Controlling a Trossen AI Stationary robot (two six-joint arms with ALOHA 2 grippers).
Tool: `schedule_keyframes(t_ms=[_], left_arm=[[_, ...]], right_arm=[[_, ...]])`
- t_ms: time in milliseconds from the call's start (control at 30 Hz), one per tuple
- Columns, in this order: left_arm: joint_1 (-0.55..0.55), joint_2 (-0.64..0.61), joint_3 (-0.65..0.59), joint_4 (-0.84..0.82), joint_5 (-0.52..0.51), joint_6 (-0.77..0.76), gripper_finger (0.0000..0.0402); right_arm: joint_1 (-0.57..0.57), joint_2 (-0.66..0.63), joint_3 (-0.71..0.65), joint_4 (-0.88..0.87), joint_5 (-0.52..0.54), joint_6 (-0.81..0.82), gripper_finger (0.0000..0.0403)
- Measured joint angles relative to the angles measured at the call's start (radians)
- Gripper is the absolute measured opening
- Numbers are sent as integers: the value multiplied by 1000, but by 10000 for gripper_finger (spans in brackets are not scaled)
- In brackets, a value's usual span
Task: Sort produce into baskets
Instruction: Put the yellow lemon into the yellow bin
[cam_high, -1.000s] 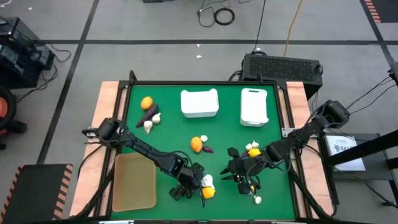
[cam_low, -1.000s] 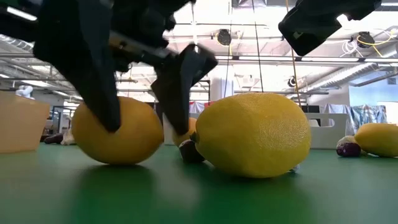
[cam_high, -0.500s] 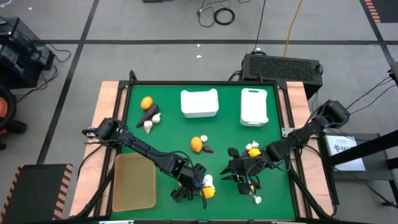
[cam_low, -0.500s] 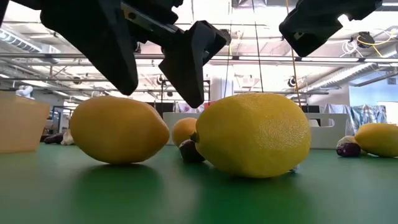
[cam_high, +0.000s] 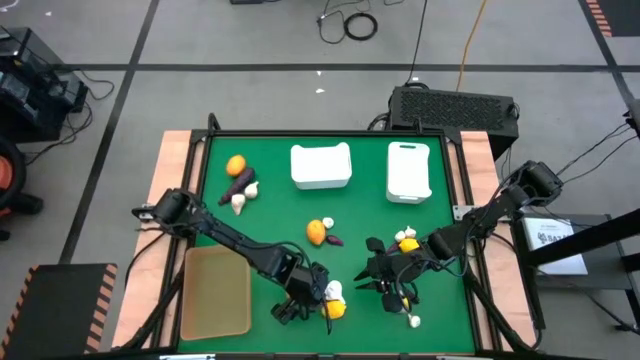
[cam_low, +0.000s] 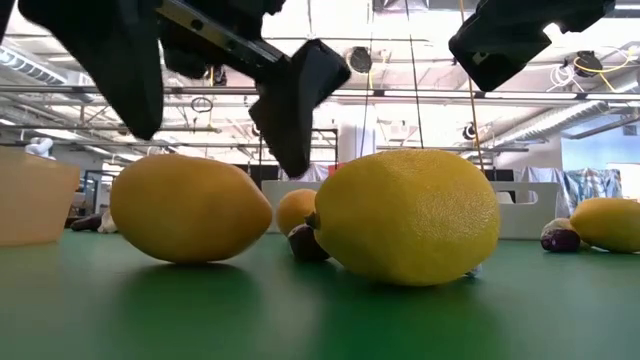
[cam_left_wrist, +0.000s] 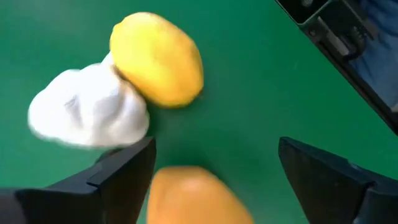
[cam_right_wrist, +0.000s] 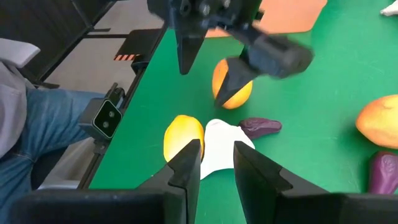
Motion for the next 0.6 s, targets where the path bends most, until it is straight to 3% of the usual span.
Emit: schedule_keyframes(t_ms=[133, 267, 600], left_arm=[[-1, -7, 94, -149, -81, -13, 356], [-3, -13, 192, -278, -128, -176, 357], [-21, 16, 174, -350, -205, -423, 357]], right_arm=[[0, 0, 0, -9, 0, -1, 86], [0, 0, 0, -16, 0, -2, 86], [0, 0, 0, -28, 0, -18, 86]])
